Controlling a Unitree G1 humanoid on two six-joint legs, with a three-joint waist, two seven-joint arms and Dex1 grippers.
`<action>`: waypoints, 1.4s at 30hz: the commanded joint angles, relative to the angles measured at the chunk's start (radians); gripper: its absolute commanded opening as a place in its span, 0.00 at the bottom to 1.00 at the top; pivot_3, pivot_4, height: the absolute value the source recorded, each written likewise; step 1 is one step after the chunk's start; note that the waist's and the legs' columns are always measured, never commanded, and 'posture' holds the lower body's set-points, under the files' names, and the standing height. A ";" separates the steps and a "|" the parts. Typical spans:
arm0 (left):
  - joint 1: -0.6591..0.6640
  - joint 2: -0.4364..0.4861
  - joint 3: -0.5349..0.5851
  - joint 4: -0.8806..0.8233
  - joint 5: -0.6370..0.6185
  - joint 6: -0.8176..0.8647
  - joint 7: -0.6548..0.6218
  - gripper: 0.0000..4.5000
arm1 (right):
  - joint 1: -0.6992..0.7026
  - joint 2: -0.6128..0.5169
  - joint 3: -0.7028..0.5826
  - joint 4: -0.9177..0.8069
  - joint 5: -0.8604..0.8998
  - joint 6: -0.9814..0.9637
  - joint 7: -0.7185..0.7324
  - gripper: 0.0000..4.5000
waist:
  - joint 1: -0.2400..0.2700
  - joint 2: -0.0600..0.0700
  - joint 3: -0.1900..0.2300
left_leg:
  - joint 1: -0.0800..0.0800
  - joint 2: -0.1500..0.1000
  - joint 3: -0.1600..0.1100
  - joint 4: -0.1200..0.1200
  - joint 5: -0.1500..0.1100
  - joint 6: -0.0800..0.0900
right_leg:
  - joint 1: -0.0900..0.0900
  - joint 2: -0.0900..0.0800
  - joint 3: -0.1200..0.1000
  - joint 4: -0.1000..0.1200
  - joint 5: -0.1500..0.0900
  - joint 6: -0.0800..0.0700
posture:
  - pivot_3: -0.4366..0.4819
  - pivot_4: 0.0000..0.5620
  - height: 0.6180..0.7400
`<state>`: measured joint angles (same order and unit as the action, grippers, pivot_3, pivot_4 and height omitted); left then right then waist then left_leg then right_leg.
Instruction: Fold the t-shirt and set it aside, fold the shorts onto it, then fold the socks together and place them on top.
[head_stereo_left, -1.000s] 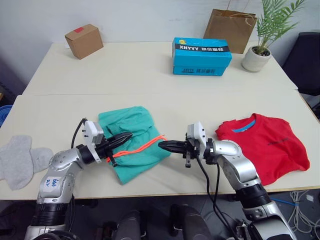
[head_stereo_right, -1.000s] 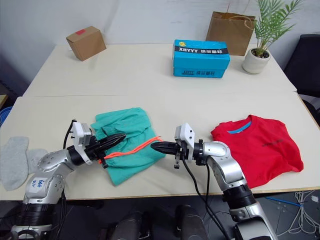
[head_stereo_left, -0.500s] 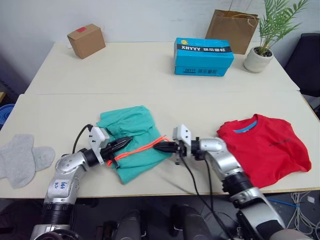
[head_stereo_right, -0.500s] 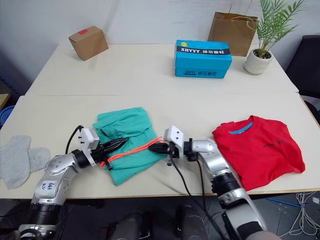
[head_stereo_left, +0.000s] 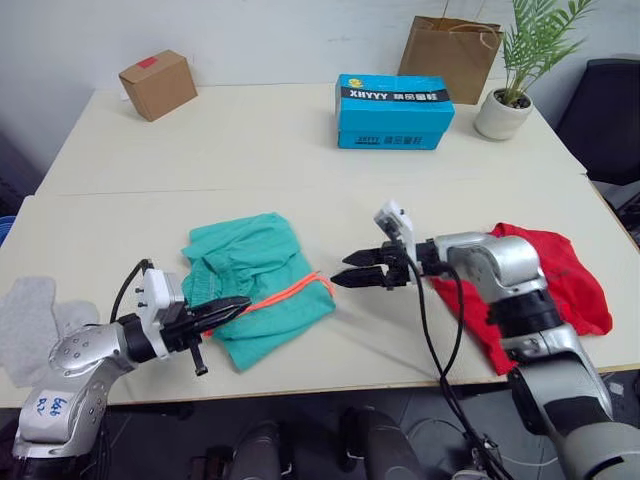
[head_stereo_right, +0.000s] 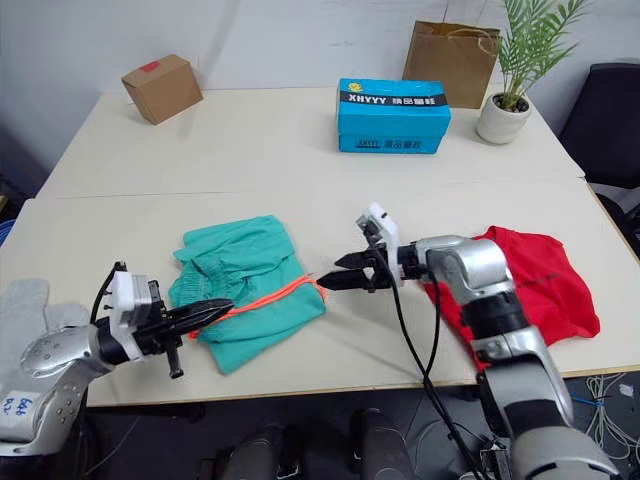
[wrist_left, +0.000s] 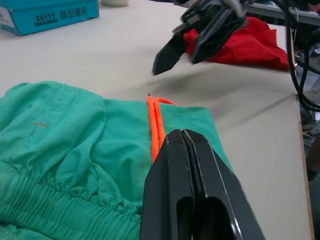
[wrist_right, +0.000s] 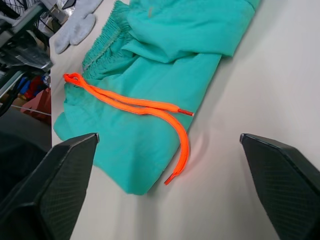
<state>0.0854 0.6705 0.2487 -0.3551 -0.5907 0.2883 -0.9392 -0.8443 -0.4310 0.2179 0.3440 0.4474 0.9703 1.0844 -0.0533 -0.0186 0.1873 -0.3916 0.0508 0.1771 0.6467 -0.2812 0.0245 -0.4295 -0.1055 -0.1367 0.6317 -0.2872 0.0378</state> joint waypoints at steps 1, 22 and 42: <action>0.051 0.016 0.081 -0.072 -0.062 0.029 0.008 0.09 | -0.080 0.087 0.040 0.179 -0.068 -0.087 -0.011 1.00 | -0.005 0.000 0.000 | 0.000 0.000 0.000 0.000 0.000 0.000 | 0.000 0.000 0.000 0.000 0.000 0.000 | 0.48 0.27 1.00; 0.172 -0.047 0.203 -0.172 -0.122 0.056 0.093 1.00 | -0.224 0.397 -0.129 0.488 -0.072 0.008 -0.019 0.01 | -0.028 -0.001 -0.001 | 0.002 0.005 0.000 0.000 -0.003 -0.010 | -0.001 0.006 0.002 0.004 -0.003 -0.005 | 0.48 0.27 1.00; -0.063 -0.102 -0.038 -0.038 -0.078 0.043 0.055 1.00 | 0.149 -0.838 -0.170 -0.237 0.094 -0.001 0.499 0.01 | 0.020 0.002 0.002 | -0.009 0.006 0.000 0.002 -0.005 0.000 | -0.008 0.011 0.002 -0.004 -0.001 -0.002 | 0.48 0.27 1.00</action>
<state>0.0183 0.5568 0.2065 -0.3797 -0.6669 0.3455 -0.8687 -0.6927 -1.2208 0.0595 0.0733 0.5647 1.0257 1.5336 -0.0332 -0.0163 0.1891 -0.4007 0.0570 0.1772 0.6489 -0.2856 0.0248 -0.4377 -0.0948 -0.1347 0.6283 -0.2886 0.0354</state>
